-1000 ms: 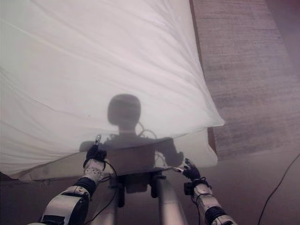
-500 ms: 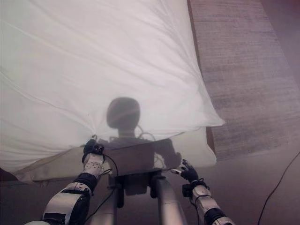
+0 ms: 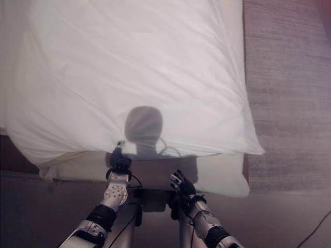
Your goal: Make the bed
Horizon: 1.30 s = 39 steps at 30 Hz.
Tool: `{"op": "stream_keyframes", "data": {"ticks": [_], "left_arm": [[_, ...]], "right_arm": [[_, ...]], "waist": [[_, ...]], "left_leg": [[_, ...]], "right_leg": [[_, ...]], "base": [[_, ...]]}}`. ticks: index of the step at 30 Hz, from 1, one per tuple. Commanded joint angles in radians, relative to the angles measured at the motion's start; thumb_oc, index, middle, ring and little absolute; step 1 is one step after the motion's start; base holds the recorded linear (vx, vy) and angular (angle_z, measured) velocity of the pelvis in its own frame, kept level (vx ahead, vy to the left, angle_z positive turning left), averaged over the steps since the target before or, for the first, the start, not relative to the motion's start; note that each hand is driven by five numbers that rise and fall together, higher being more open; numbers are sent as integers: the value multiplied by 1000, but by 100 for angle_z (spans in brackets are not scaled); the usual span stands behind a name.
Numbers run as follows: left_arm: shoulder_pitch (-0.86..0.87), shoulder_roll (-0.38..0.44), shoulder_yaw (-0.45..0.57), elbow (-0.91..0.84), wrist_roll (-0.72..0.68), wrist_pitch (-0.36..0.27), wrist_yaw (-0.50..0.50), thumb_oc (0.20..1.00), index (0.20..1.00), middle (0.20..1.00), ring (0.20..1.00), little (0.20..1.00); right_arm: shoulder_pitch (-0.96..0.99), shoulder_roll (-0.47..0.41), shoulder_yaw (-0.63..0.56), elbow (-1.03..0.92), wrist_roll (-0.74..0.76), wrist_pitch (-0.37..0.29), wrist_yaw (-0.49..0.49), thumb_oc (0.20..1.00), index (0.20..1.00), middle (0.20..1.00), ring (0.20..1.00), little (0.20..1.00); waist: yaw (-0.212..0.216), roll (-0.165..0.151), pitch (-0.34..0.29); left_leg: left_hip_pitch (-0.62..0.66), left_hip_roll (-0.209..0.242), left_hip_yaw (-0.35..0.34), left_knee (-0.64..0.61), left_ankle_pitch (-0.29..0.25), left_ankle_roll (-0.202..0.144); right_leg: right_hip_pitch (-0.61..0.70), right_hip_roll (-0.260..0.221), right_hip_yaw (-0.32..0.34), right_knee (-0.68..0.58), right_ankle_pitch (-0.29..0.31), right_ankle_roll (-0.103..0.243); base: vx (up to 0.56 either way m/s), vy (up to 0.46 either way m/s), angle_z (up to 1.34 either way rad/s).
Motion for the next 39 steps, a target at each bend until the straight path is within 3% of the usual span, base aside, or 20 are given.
{"op": "stream_keyframes", "data": {"ticks": [1,8,12,21,29,39], "left_arm": [[-32,-76,-82,-196,8,12,-101,200,200,200,200,200],[-31,-77,-143,-347,-4,-21,-115,200,200,200,200,200],[-18,-65,-138,-446,20,-64,-82,200,200,200,200,200],[-29,-29,-45,-558,118,-155,13,200,200,200,200,200],[-28,6,59,-567,199,-207,74,200,200,200,200,200],[-23,61,151,-559,259,-225,106,200,200,200,200,200]], "right_arm": [[18,-7,33,-53,128,29,51,1000,1000,1000,1000,1000],[-32,34,60,-91,234,15,60,1000,1000,1000,1000,1000],[-57,50,17,-183,297,-56,34,1000,1000,1000,1000,1000],[-106,49,-151,-303,370,-213,-26,1000,1000,1000,1000,1000],[-102,-6,-292,-408,329,-319,-46,1000,1000,1000,1000,1000],[-54,-79,-415,-397,296,-347,-79,1000,1000,1000,1000,1000]], "waist": [[4,71,2],[31,96,15],[34,102,14],[24,113,6],[10,114,-9],[-5,113,-32]], "left_leg": [[-11,-22,22,30,-13,-45],[-5,-36,-2,-9,15,-45],[-2,-42,-16,-19,20,-38],[-16,-36,-9,1,6,-31],[-31,-30,2,8,4,-26],[-46,-21,15,6,3,-26]], "right_leg": [[62,-2,2,-109,122,62],[77,-15,-36,-136,131,68],[81,-18,-46,-134,123,63],[58,-25,-44,-99,106,61],[32,-26,-35,-84,105,61],[7,-23,-26,-84,109,62]], "base": [[-5,-7,14],[-8,-29,20],[-1,-12,15],[0,0,0],[0,0,0],[3,3,-2]]}}
